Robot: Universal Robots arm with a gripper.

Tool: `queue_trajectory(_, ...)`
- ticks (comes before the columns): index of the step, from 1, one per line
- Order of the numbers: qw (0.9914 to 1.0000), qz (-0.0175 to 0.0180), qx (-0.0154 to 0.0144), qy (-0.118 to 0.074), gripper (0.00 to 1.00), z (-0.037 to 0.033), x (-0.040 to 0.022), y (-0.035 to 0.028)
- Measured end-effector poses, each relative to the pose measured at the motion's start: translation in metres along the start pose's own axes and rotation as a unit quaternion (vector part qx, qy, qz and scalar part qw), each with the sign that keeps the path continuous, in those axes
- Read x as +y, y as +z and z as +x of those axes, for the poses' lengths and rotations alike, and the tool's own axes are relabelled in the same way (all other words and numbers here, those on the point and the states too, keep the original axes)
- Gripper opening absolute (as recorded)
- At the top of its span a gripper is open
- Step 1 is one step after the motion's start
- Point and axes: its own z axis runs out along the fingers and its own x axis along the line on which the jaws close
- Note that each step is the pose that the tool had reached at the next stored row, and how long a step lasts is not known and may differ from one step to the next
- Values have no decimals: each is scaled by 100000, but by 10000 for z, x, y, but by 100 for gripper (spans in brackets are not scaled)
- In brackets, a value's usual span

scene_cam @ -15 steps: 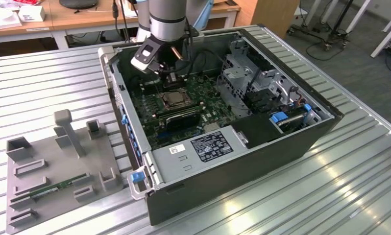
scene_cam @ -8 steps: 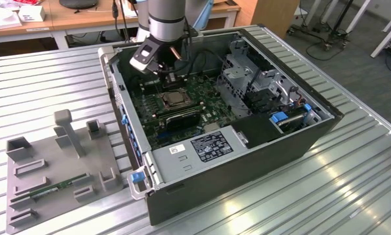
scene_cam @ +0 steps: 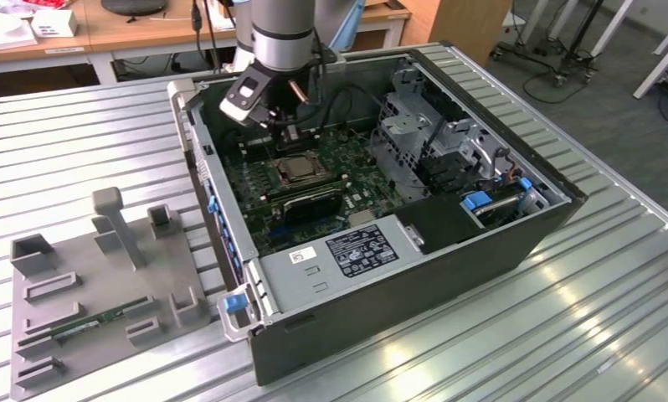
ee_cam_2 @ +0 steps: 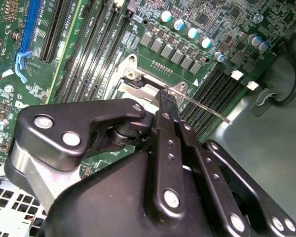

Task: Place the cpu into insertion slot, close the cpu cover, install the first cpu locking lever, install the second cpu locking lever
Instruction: 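Close the cpu cover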

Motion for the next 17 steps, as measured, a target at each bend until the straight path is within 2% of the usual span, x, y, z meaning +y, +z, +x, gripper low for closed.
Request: queue_trajectory(17, 100000, 1, 1, 0, 11, -1, -54, -1)
